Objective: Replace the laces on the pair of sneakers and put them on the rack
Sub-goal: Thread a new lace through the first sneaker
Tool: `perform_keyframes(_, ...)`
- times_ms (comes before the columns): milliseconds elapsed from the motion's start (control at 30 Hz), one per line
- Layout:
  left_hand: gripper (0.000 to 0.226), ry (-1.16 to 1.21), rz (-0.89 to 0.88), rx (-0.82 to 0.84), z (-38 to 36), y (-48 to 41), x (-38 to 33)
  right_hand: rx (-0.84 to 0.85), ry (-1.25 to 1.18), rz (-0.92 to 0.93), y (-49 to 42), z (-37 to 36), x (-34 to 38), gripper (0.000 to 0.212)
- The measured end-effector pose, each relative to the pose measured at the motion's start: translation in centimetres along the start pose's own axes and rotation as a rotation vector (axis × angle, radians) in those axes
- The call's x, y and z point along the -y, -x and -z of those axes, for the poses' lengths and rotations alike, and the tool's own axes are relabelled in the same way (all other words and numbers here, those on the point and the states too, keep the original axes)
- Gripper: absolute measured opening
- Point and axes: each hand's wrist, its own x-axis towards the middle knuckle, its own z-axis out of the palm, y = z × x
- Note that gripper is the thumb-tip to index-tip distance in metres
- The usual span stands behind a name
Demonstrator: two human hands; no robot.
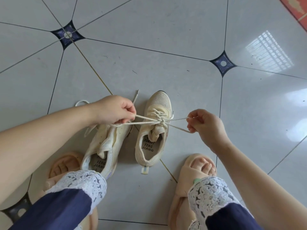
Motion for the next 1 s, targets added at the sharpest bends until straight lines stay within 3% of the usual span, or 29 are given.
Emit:
perform_keyframes(100,0.022,0.307,-0.013,0.034,-0.1,0.4,0.1,0.071,-0.204,-0.055,0.1,-0.1,0.1,0.016)
perform_keyframes(167,0.025,0.305,-0.023,0.06,0.0,0.7,0.5,0.094,-0.237,-0.075,0.3,-0.3,-0.1,0.016)
perform_keyframes(300,0.029,-0.075,-0.024,0.115,0.6,0.5,0.8,-0.005,-0.022,-0.023,0.0,-0.2,-0.5,0.018)
perform_keyframes(467,0.028,-0.457,-0.018,0.169,0.9,-0.1,0.1,-0.052,0.082,0.047,-0.6,-0.3,-0.2,0.021)
perform_keyframes(567,0.027,-0.562,-0.033,0.108,0.5,-0.3,0.0,-0.052,0.047,0.039,-0.9,-0.4,0.1,0.02)
perform_keyframes(700,0.018,-0.327,-0.14,-0.194,-1.7,-1.1,-0.5,-0.018,-0.189,0.0,-0.9,-1.0,0.8,0.016)
perform_keyframes(767,0.004,-0.211,-0.166,-0.299,-2.9,-1.4,-0.9,-0.024,-0.169,0.024,-0.8,-1.4,1.0,0.018)
perform_keyframes(867,0.04,-0.218,-0.224,-0.355,-3.5,-1.4,-0.4,-0.123,0.105,0.126,0.5,-2.0,0.6,0.033)
perform_keyframes(933,0.047,-0.252,-0.289,-0.367,-3.6,-1.1,0.0,-0.16,0.179,0.249,1.9,-2.6,0.5,0.035)
perform_keyframes(1000,0.046,-0.307,-0.324,-0.314,-4.4,-1.0,0.5,-0.028,0.152,0.316,3.1,-3.4,0.8,0.04)
